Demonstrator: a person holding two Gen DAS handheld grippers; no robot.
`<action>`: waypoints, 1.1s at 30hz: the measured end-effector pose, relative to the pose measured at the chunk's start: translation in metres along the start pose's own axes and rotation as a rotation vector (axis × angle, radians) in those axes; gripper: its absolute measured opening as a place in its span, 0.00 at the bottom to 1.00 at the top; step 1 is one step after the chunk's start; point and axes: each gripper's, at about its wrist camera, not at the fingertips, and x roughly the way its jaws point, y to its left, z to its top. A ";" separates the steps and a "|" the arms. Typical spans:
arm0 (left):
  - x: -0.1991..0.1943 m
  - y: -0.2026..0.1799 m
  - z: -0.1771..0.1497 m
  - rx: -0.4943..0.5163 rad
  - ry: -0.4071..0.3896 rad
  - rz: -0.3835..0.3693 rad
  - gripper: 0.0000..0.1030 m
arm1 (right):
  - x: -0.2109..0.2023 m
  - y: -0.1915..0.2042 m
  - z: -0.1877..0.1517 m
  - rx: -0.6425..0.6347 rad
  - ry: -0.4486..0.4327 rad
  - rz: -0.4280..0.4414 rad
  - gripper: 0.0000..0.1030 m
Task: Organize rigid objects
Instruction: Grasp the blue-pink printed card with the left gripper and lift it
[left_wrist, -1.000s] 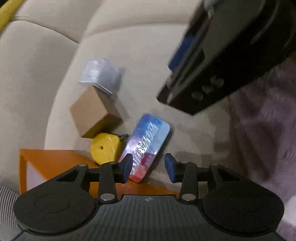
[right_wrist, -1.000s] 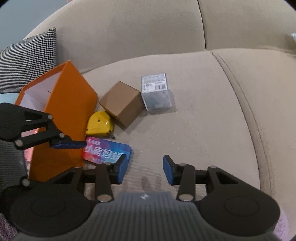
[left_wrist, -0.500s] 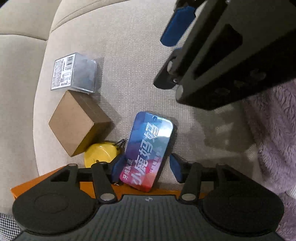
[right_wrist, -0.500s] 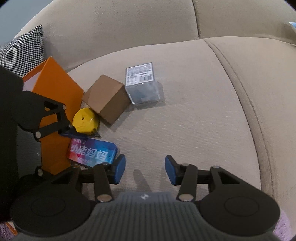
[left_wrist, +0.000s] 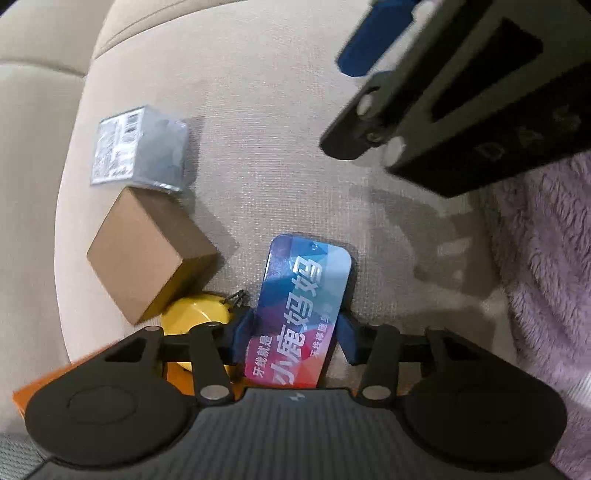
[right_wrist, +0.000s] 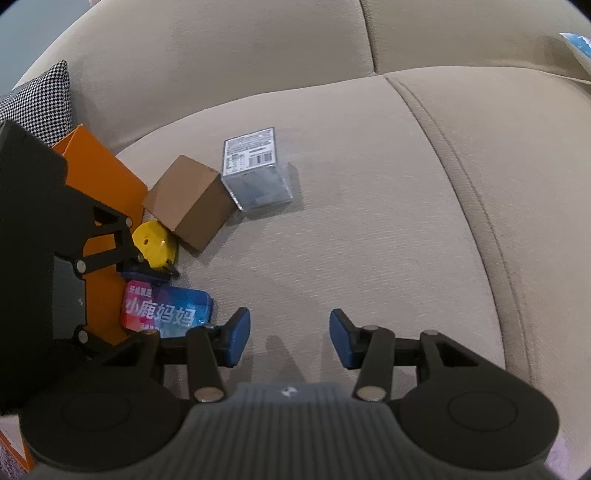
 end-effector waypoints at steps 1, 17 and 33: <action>-0.001 0.003 -0.002 -0.030 -0.013 -0.006 0.52 | -0.001 0.001 0.000 0.000 -0.002 0.000 0.48; -0.040 0.041 -0.051 -0.488 -0.281 -0.144 0.50 | -0.017 0.002 0.008 -0.022 -0.020 0.047 0.48; -0.134 0.071 -0.119 -0.848 -0.501 -0.189 0.50 | -0.034 0.035 0.034 -0.094 -0.031 0.160 0.48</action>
